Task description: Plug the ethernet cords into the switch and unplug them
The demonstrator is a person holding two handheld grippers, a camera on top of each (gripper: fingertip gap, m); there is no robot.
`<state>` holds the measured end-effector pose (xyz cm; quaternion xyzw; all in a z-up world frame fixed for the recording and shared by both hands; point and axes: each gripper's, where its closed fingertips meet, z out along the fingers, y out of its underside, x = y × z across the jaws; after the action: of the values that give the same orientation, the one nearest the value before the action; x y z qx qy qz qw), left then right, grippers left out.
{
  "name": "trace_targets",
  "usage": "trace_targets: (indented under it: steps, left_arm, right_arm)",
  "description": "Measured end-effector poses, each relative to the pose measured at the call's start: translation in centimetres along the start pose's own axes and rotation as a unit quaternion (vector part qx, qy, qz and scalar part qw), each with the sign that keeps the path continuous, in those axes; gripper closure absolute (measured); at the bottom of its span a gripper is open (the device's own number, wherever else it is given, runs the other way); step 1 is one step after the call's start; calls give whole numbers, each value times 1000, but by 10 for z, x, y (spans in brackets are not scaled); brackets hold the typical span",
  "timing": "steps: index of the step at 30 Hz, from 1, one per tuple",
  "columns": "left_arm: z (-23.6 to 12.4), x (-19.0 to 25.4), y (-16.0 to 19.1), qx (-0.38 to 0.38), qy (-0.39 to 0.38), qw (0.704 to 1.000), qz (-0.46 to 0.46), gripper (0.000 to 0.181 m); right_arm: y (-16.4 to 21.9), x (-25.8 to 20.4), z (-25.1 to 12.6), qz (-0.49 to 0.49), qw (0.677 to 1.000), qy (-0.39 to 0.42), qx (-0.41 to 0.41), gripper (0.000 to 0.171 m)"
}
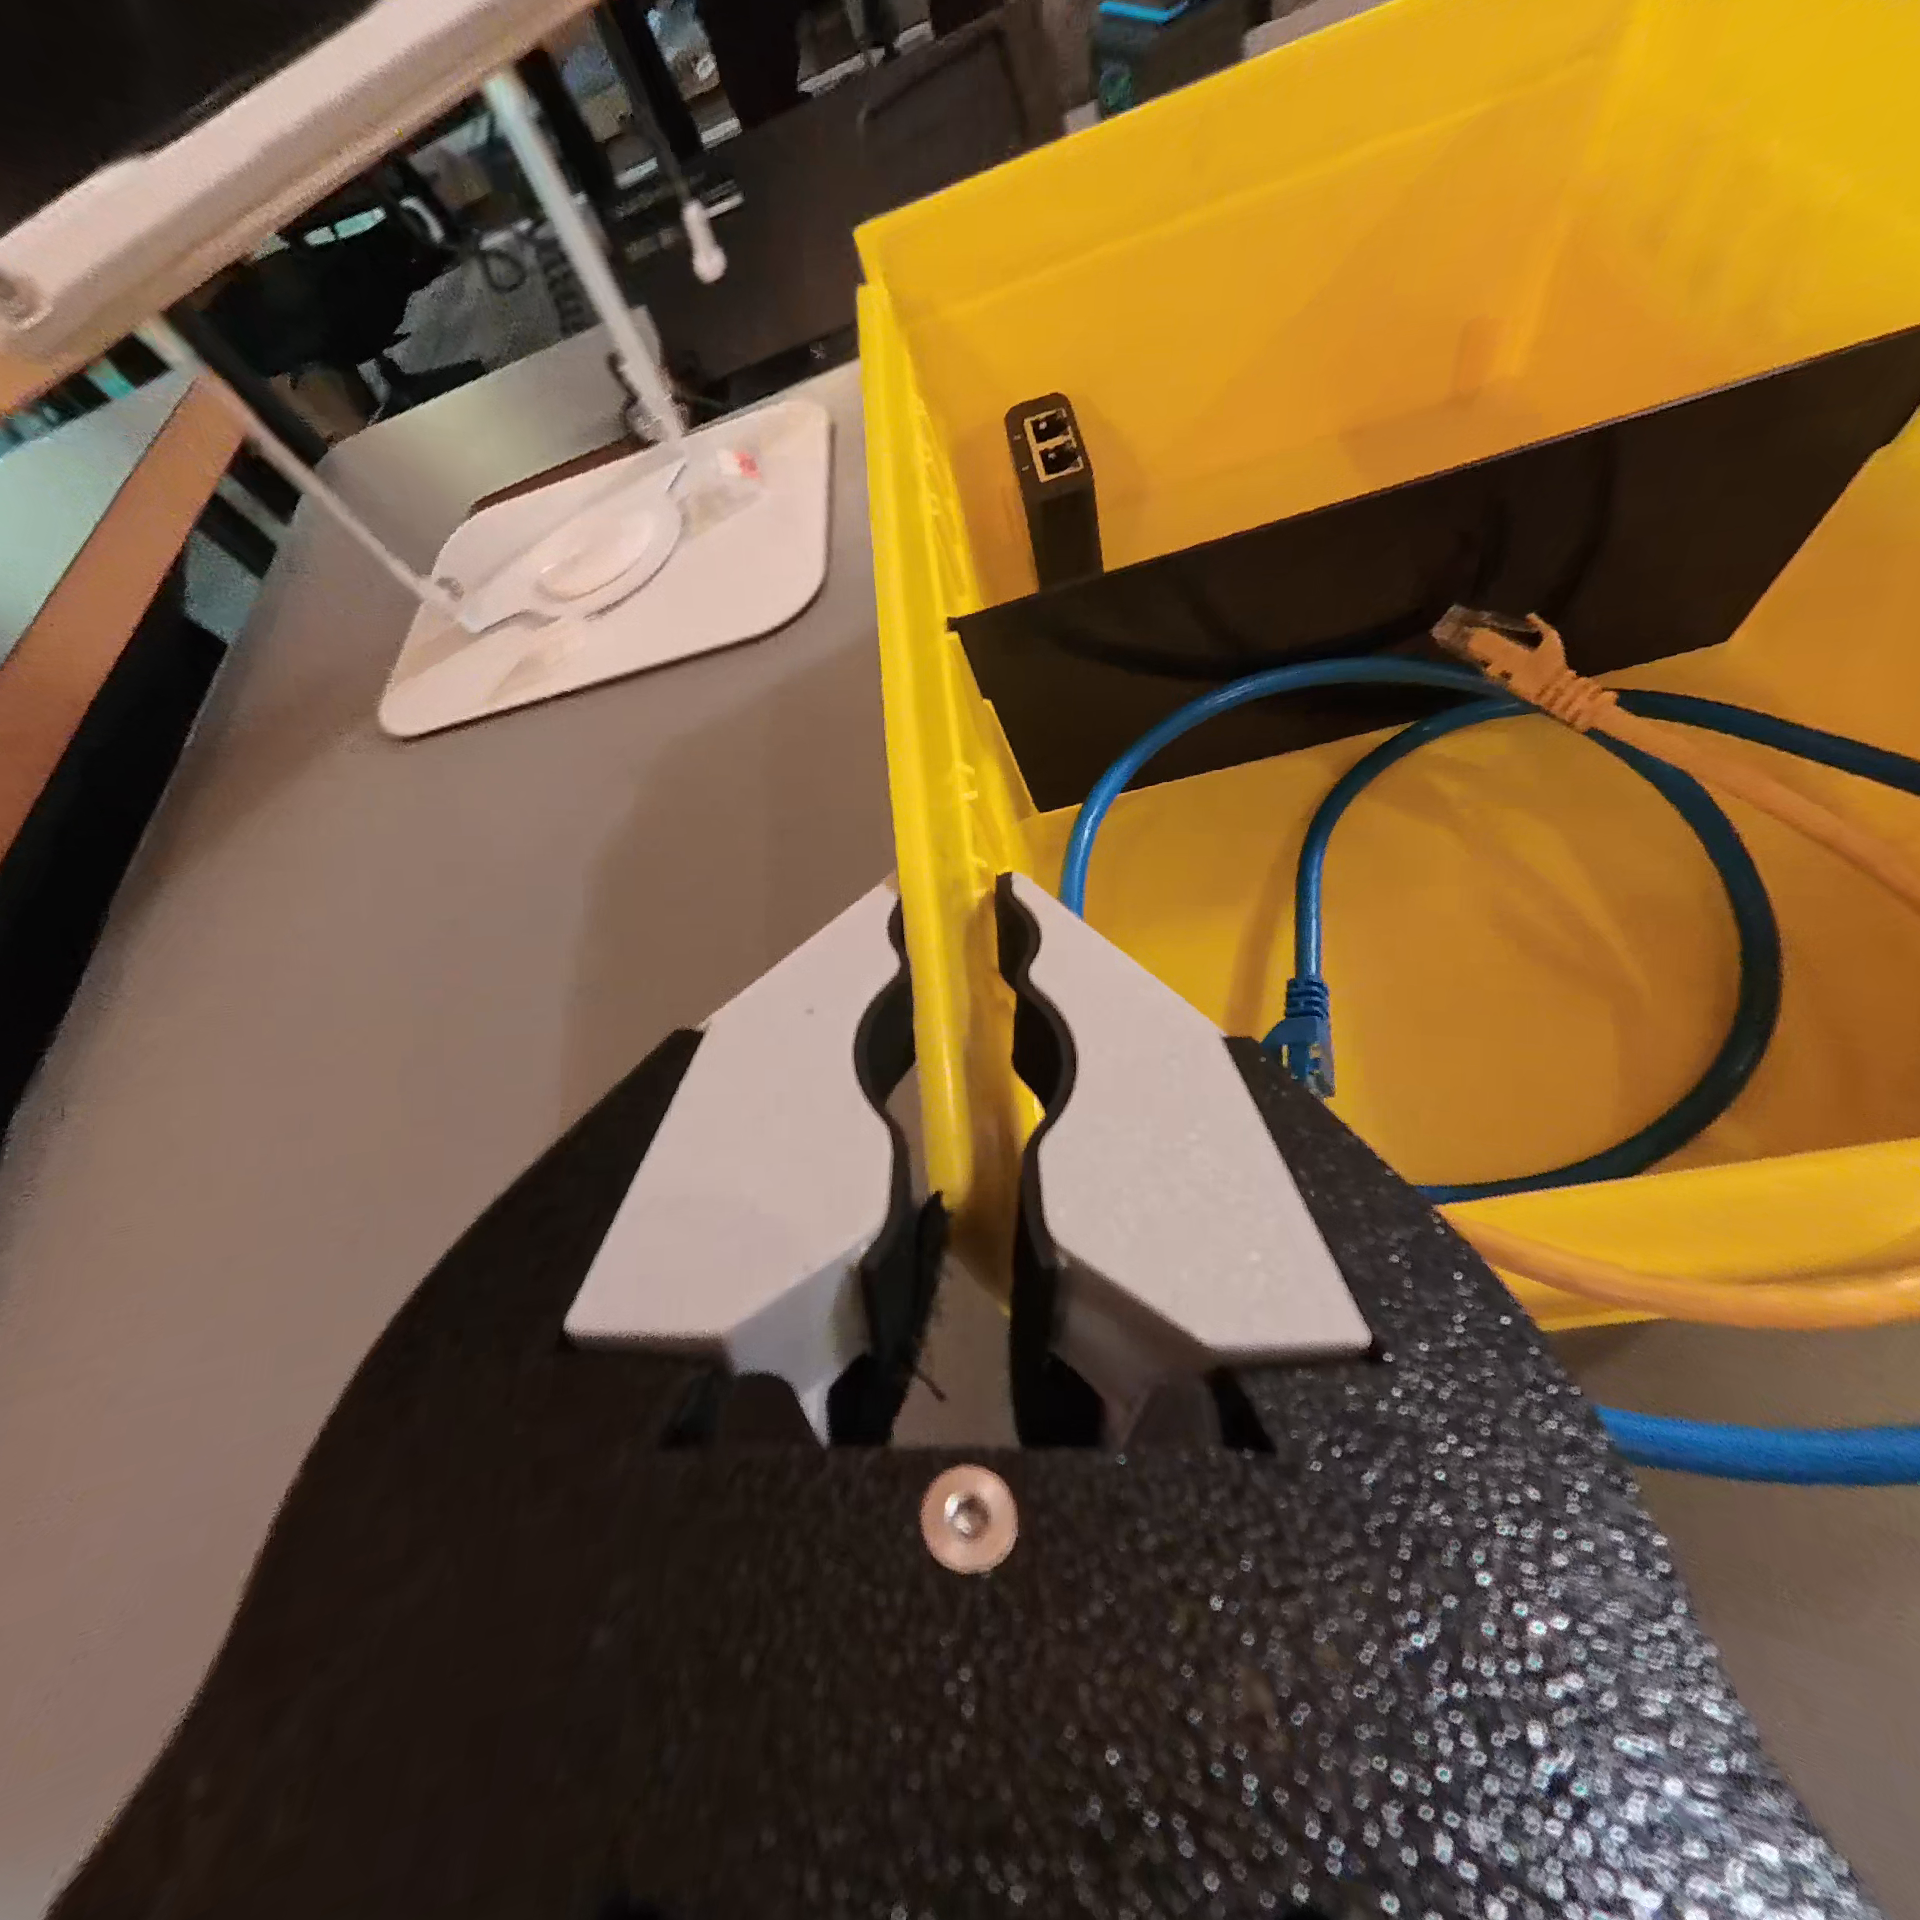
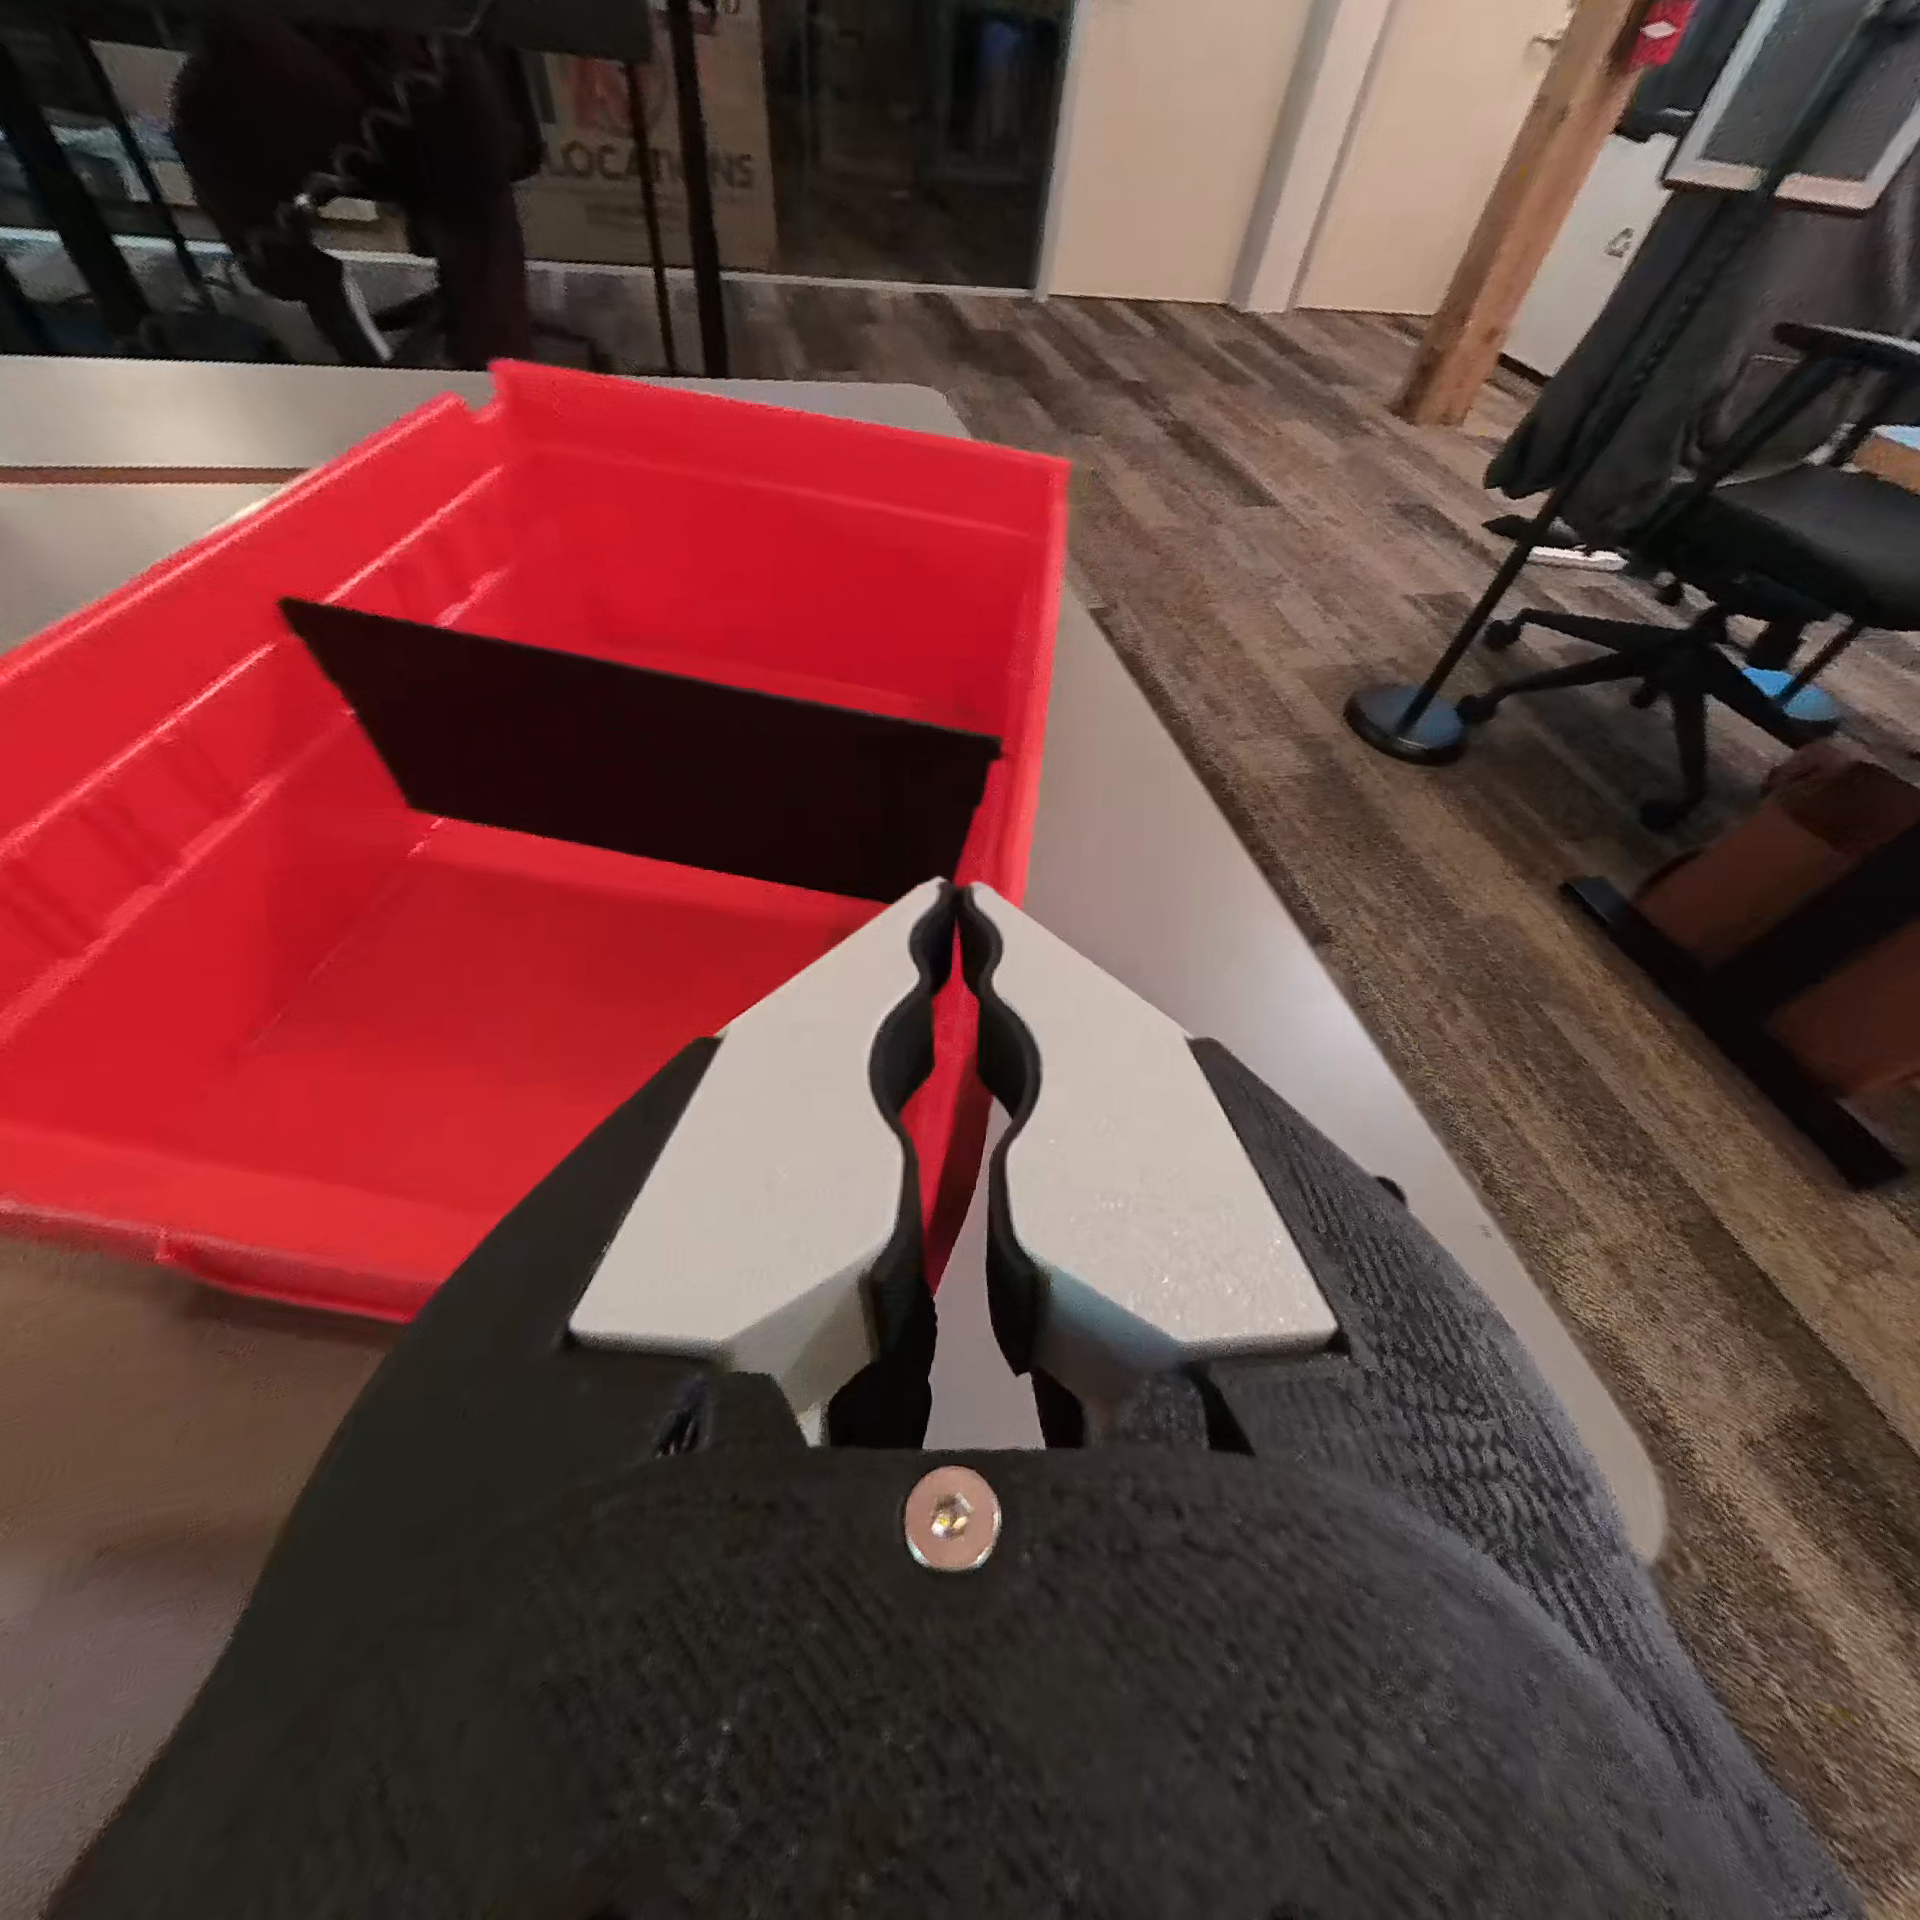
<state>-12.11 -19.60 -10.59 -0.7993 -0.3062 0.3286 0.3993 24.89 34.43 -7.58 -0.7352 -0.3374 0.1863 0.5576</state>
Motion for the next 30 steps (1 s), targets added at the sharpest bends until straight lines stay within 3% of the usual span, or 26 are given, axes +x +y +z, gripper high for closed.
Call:
trace_targets:
  steps: [2,5,7,15,17,21,24,27,30]
  left_arm:
    - [-6,-19,9,-5,-5,1000,1,171]
    - [-10,-52,23,-14,-19,1000,4,170]
    - [-11,-72,31,-18,-25,1000,-1,169]
    - [-17,-133,54,-34,-74,995,-53,167]
    - [-29,-137,42,-9,-96,994,-47,151]
    - [-64,-136,-5,85,-140,986,-17,145]
    - [-72,-121,-42,127,-107,986,-3,145]
    - [-54,-106,-64,105,-42,993,-16,145]
    - [-13,-98,-72,29,19,999,-40,144]
  right_arm:
    - [-2,10,-2,1,1000,17,7,171]
    - [-18,13,-11,-7,998,31,53,150]
    - [-38,5,-22,-21,994,32,106,144]
    - [-92,-88,-73,-150,946,-54,283,145]
    - [-94,-116,-82,-171,931,-87,309,145]
    - [-85,-165,-90,-198,911,-139,335,147]
    - [-71,-199,-90,-187,902,-184,343,147]
    - [-54,-225,-87,-182,898,-208,342,147]
    - [-47,-237,-86,-170,896,-202,357,147]
